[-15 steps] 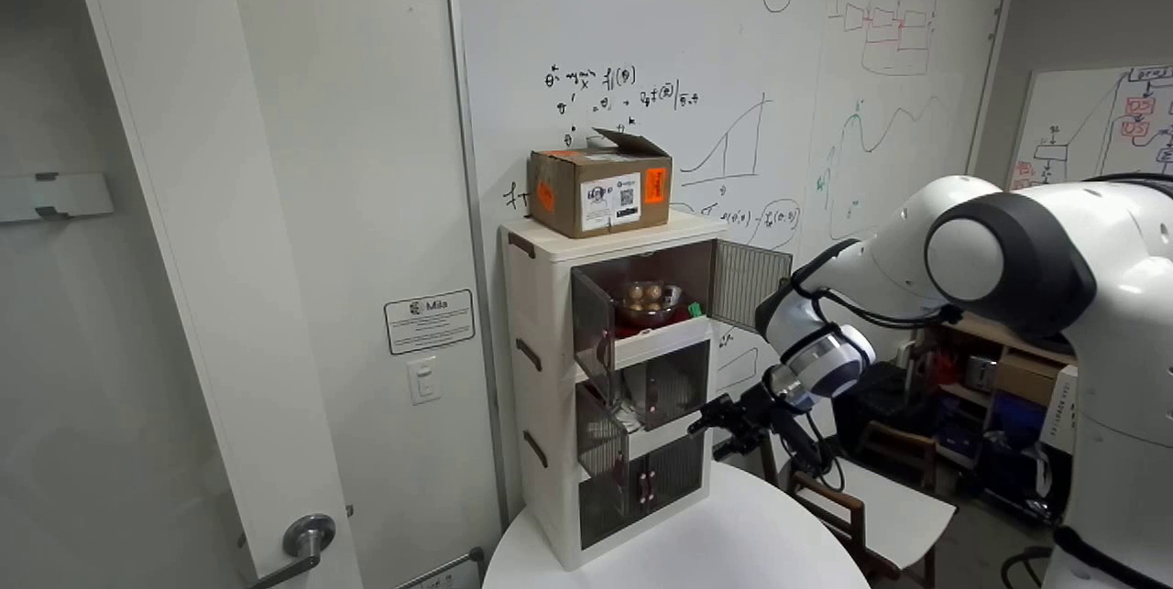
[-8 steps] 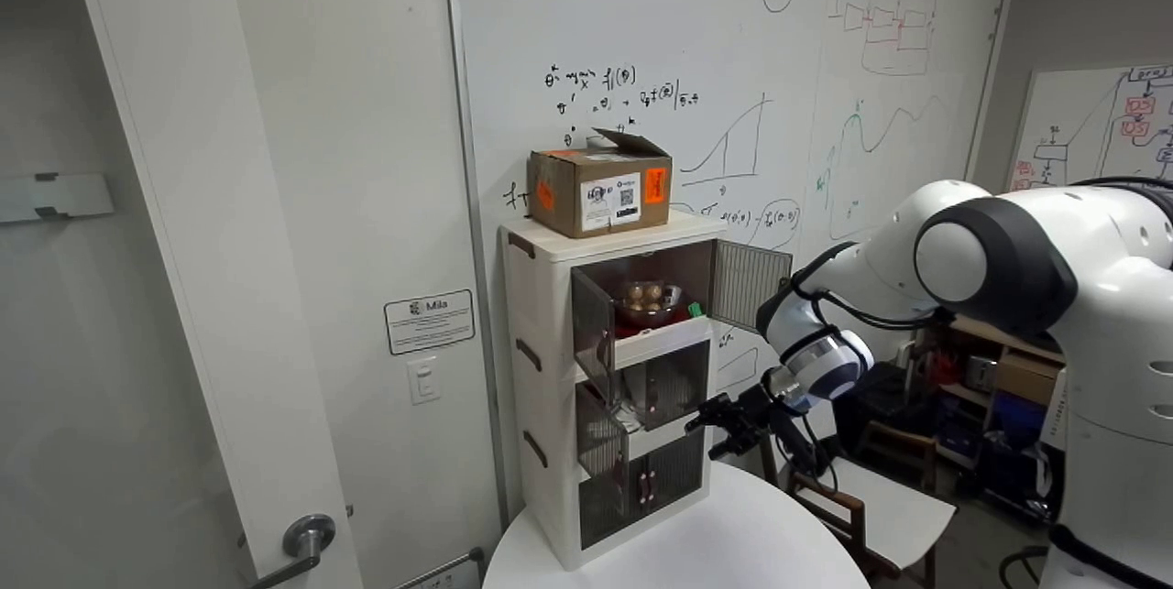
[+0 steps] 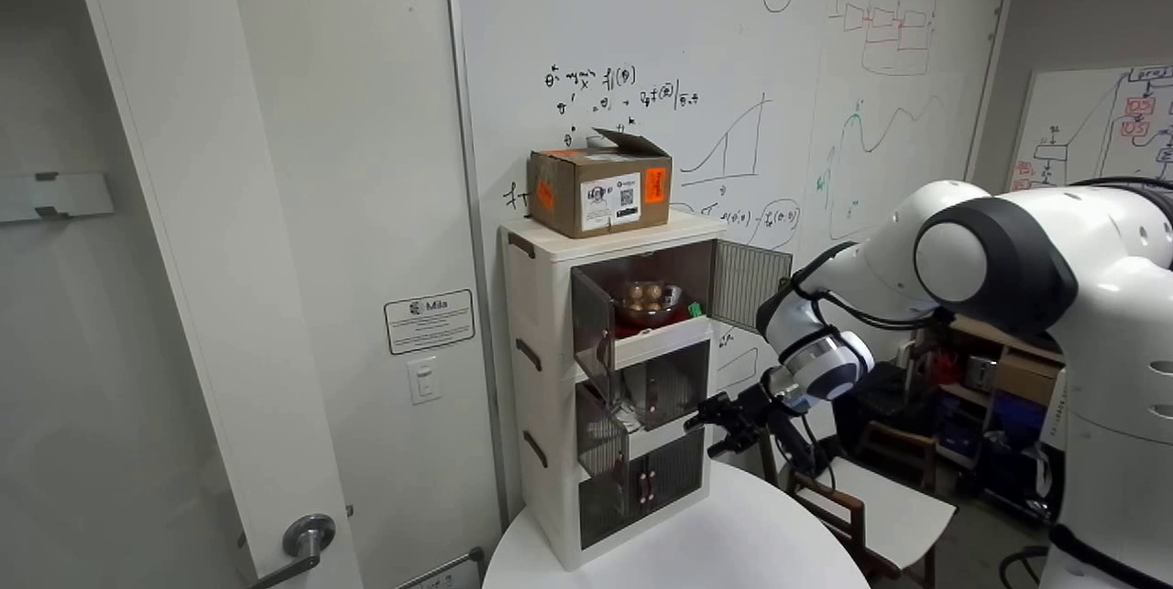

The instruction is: Open the right door of the middle shelf

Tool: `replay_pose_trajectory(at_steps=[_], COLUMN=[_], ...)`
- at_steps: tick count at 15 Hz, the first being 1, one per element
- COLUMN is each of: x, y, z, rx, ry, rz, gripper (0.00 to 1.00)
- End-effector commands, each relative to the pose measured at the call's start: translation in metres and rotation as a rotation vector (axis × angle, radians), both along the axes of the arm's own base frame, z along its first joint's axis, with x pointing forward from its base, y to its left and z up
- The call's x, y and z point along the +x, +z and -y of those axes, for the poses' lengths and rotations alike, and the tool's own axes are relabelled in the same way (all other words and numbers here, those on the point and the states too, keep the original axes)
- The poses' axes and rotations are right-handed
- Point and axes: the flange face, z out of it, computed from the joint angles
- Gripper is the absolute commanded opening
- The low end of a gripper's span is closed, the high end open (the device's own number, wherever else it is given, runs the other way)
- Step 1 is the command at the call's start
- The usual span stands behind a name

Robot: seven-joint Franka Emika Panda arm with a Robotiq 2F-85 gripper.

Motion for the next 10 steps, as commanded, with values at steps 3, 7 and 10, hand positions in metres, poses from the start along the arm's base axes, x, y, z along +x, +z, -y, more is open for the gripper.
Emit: replay_pose_trajectory(at_steps=[3, 7, 10], x=[0.023, 0.037, 0.048], y=[-0.004, -0.014, -0.027], z=[0.003, 0.011, 0.021], rx=[-0.050, -0.060, -0.102], ry=[-0.090, -0.095, -0.100], rz=[0.230, 0.365, 0.450], gripper=[1.00, 1.00, 1.00])
